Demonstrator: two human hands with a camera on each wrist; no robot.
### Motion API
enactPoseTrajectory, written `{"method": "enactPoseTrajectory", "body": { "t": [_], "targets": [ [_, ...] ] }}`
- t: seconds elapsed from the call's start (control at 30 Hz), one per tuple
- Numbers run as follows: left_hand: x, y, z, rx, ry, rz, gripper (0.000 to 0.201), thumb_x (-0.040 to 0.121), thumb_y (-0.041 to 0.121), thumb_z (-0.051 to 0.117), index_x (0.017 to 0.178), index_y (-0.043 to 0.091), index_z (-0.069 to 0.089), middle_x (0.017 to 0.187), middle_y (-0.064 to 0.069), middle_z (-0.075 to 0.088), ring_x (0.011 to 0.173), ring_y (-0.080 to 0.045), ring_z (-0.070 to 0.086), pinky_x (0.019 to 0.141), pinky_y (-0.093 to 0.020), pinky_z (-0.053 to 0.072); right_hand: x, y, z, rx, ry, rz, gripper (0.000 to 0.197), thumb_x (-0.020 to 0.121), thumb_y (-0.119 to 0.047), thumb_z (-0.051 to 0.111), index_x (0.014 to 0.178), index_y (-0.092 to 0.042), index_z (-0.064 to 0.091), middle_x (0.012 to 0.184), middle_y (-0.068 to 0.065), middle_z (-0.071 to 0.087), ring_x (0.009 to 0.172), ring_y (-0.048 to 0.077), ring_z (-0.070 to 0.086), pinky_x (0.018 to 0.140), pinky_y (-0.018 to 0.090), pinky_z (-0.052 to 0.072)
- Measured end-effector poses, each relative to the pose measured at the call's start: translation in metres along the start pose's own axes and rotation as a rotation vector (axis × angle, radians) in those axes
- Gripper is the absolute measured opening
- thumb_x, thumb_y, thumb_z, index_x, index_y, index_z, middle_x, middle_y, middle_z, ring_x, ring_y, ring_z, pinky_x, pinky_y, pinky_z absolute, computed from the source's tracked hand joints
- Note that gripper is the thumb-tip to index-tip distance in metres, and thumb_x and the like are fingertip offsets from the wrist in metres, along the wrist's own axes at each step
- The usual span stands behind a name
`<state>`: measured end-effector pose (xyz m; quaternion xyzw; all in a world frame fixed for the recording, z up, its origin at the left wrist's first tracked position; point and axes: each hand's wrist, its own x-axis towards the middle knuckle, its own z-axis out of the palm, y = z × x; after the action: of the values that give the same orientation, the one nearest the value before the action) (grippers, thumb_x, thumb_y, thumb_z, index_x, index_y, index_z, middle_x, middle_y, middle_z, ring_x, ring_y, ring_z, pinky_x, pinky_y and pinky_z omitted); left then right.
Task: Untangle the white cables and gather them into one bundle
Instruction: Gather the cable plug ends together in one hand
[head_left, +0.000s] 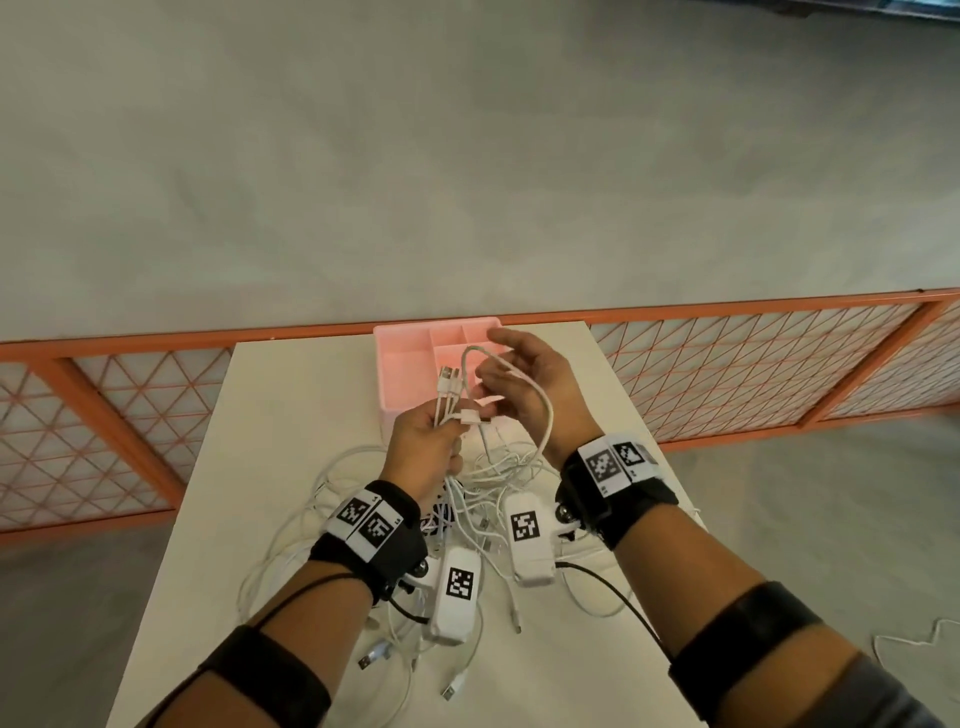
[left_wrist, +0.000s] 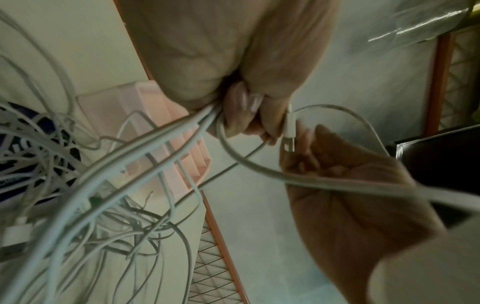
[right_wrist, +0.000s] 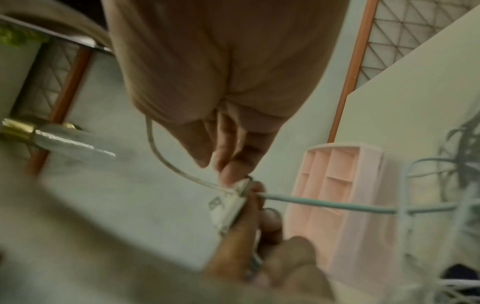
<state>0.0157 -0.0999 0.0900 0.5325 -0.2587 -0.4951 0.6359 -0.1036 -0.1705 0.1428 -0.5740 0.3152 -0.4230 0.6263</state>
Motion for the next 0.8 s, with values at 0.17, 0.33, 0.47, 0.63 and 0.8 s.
{"method": "enactPoseTrajectory", "body": {
  "t": [0.17,0.33,0.47,0.63,0.8],
  "targets": [
    [0.003,0.006,-0.008,-0.071,0.074,-0.021,0.015,0.09,0.01,0.07,0.101,0.002,0.065,0.071,-0.002,0.039,0.049,-0.009,0.026,0.041,-0.021,0.023,-0.011,0.038,-0.015,-0.412,-0.118,0.178,0.018,0.086,0.003,0.063,0.102,-0.002,0.07,0.08,0.01,0.069,0.058,0.011,0.061,0.051,0.023,0.048],
    [0.001,0.02,-0.008,-0.101,0.046,0.003,0.009,0.091,0.01,0.069,0.099,0.006,0.071,0.092,-0.009,0.047,0.052,-0.009,0.027,0.041,-0.019,0.025,-0.023,0.079,-0.034,-0.671,-0.145,0.307,0.013,0.087,-0.012,0.07,0.075,-0.012,0.072,0.064,0.002,0.067,0.049,0.006,0.058,0.053,0.023,0.049],
    [-0.003,0.018,-0.008,-0.091,0.05,-0.013,0.009,0.092,0.009,0.068,0.1,0.007,0.072,0.086,-0.009,0.048,0.05,-0.009,0.027,0.041,-0.019,0.025,-0.019,0.076,-0.036,-0.899,-0.228,0.241,0.017,0.084,-0.02,0.072,0.069,-0.025,0.068,0.067,-0.007,0.066,0.055,0.001,0.055,0.062,0.023,0.046],
    [-0.007,0.016,-0.003,-0.118,0.03,-0.02,0.017,0.094,0.015,0.066,0.109,0.008,0.071,0.098,-0.003,0.071,0.047,-0.007,0.026,0.041,-0.018,0.024,-0.007,0.028,-0.021,-0.626,-0.123,0.073,0.006,0.083,-0.009,0.072,0.078,-0.009,0.076,0.076,0.006,0.074,0.062,0.013,0.065,0.066,0.03,0.055],
    [-0.012,0.011,0.009,-0.066,-0.068,-0.023,0.017,0.098,0.016,0.06,0.11,0.01,0.07,0.101,-0.007,0.074,0.048,-0.008,0.024,0.041,-0.018,0.024,0.006,-0.019,-0.008,-0.324,-0.003,-0.046,0.014,0.085,-0.004,0.071,0.082,0.009,0.068,0.071,0.018,0.068,0.052,0.016,0.056,0.049,0.025,0.045]
  ]
}}
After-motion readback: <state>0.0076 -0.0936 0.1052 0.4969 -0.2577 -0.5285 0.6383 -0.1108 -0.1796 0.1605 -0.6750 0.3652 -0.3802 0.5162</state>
